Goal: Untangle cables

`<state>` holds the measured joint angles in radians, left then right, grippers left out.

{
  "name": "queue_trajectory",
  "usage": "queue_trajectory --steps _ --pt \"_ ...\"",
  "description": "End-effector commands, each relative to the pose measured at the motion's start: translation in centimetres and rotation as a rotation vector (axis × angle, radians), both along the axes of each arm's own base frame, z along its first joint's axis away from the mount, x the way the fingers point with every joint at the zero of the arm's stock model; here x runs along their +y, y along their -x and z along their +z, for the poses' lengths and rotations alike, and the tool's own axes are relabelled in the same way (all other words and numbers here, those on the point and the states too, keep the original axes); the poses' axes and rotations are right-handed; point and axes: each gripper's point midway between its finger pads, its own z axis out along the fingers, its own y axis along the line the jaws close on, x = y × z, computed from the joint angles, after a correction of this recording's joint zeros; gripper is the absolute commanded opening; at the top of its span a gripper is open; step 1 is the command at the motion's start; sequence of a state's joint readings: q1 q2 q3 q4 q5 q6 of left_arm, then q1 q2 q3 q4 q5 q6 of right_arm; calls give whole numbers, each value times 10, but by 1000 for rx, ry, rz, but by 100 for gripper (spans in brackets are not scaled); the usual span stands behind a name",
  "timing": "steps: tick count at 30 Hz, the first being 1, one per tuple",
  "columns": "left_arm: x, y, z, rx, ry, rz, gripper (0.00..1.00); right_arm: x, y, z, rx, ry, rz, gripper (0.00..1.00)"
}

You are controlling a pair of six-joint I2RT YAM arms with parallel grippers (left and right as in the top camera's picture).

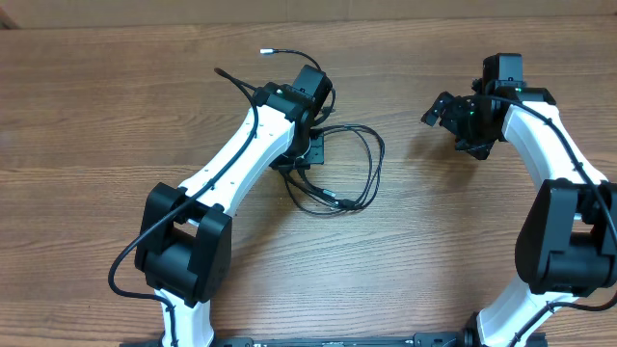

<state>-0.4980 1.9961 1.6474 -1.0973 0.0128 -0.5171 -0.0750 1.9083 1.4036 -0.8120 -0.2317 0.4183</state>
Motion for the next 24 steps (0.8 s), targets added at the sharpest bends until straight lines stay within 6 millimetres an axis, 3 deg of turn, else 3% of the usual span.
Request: queue_trajectory --steps 1,12,19,24 --pt "4 0 3 -15 -33 -12 4 -1 -6 15 -42 9 -2 100" --pt "16 13 -5 30 -94 56 4 -1 -6 15 -42 9 -2 100" --pt "30 21 -25 39 -153 122 4 -1 -6 15 -42 9 -2 100" --pt "14 17 -38 29 -63 118 21 -1 -6 15 -42 9 -2 100"
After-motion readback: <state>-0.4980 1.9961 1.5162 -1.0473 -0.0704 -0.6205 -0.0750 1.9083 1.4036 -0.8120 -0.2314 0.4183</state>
